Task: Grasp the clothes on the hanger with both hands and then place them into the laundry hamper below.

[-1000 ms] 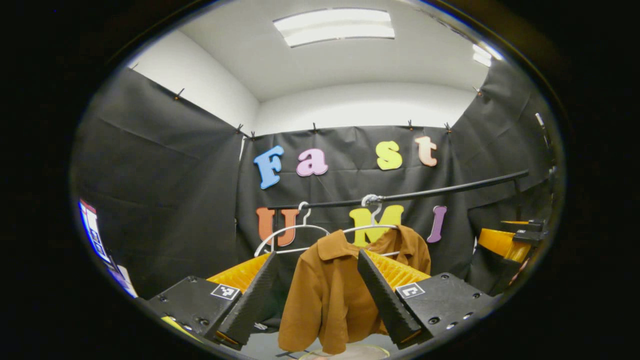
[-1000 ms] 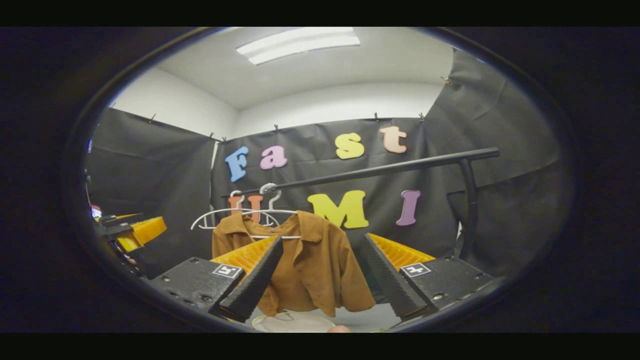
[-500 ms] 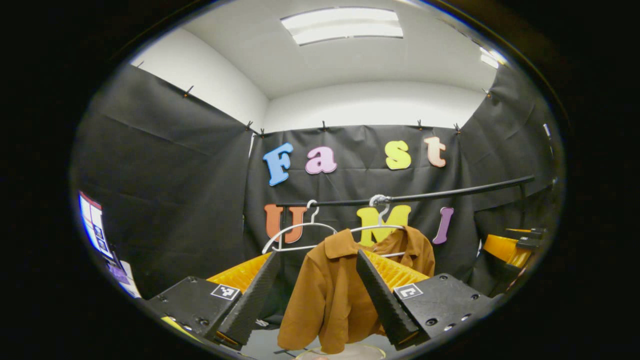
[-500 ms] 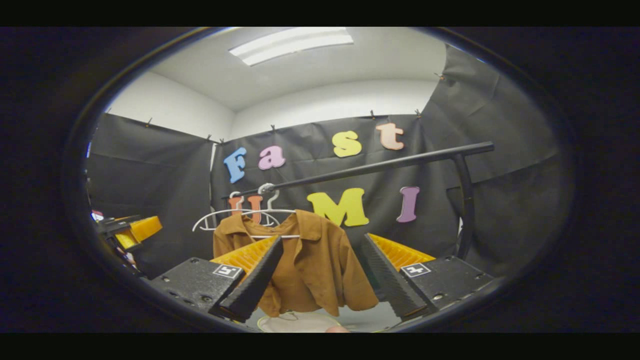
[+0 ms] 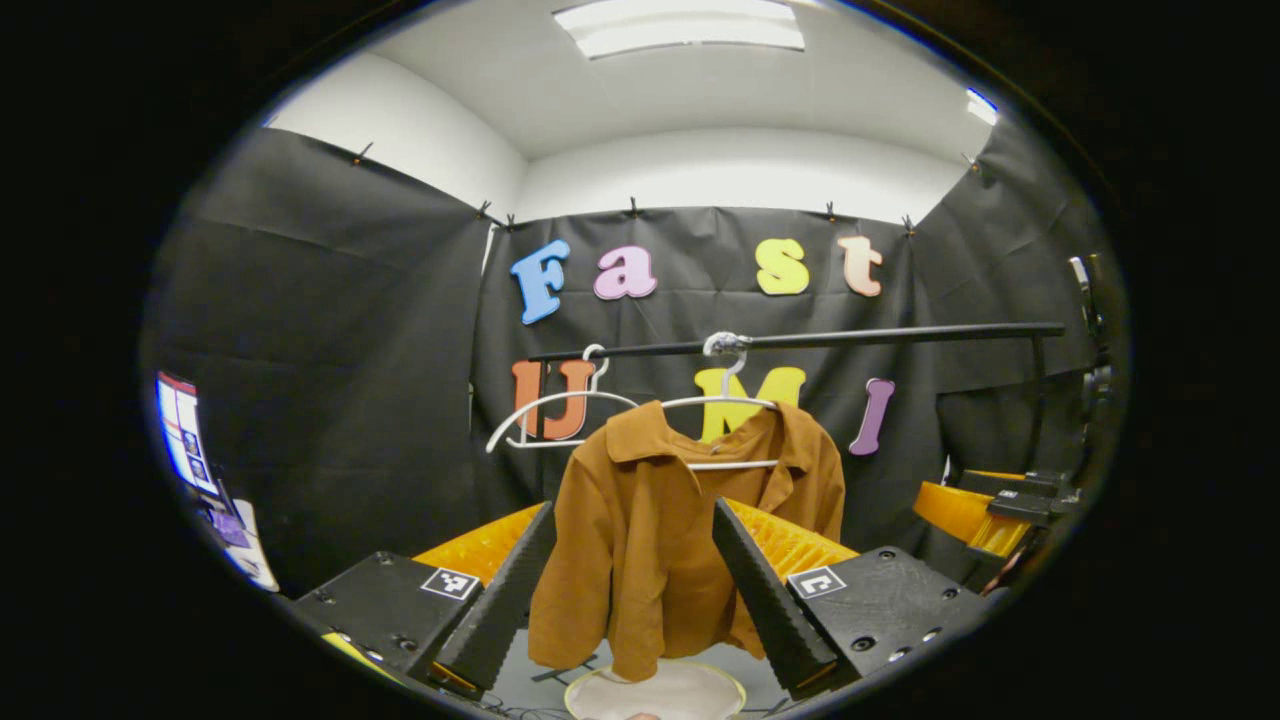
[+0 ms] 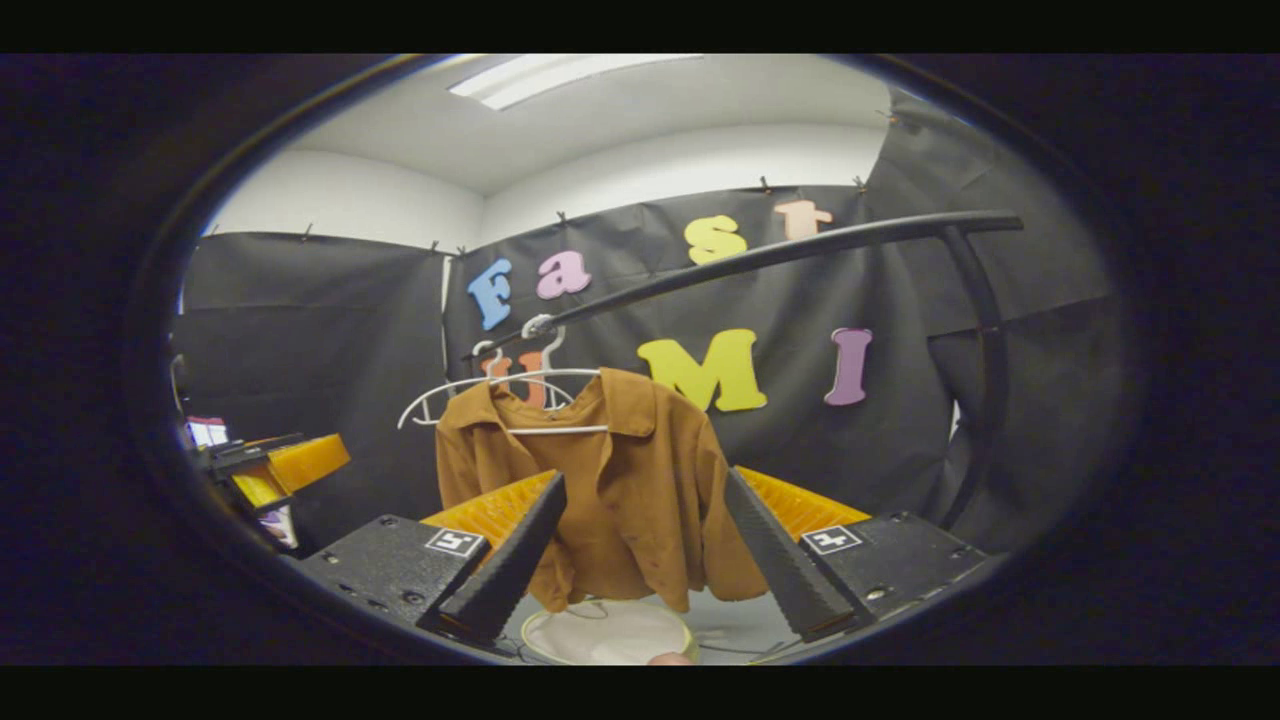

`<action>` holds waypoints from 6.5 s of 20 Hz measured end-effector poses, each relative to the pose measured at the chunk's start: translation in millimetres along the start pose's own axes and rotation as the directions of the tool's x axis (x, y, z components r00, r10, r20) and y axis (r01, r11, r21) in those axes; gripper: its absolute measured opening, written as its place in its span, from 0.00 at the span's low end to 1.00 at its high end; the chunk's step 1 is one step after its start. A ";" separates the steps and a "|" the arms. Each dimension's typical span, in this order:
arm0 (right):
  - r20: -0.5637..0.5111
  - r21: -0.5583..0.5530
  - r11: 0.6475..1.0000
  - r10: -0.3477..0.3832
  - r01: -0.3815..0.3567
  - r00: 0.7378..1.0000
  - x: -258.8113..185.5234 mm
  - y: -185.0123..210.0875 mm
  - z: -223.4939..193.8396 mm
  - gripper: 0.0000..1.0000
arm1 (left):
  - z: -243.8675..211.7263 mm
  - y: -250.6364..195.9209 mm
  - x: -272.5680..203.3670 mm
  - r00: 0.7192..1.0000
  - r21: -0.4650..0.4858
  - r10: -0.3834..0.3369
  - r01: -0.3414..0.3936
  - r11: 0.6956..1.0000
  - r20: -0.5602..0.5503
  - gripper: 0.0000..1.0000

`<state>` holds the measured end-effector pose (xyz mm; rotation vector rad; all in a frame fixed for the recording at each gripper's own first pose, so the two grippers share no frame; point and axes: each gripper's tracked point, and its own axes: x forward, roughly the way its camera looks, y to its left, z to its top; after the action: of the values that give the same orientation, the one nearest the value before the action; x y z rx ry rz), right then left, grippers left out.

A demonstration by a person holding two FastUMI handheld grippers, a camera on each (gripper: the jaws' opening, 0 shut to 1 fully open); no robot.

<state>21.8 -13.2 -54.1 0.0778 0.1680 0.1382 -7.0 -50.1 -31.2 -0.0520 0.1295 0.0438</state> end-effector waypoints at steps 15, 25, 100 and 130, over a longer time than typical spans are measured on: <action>-0.114 0.012 0.998 0.059 -0.058 0.992 75.2 -0.1 -31.6 0.98 | -27.6 -22.8 68.0 0.997 -0.053 -0.021 0.017 0.998 -0.073 1.00; -0.156 0.137 0.991 0.008 0.013 0.988 179.6 22.2 -47.7 0.98 | -59.4 -16.2 181.2 0.986 -0.147 -0.101 0.081 0.986 -0.130 0.96; -0.017 0.671 0.741 -0.035 0.037 0.999 291.9 -135.5 20.8 0.04 | -20.5 119.0 245.9 0.990 -0.359 -0.100 0.059 0.931 -0.097 0.02; -0.321 0.506 0.858 0.094 0.087 0.942 225.3 -78.5 -140.4 0.03 | -123.6 69.0 161.3 0.928 -0.265 -0.232 0.155 0.952 -0.291 0.02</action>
<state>227.9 -49.3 -235.4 0.5966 0.5483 0.1055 133.7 18.5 -178.0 -0.3132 0.4439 -0.1506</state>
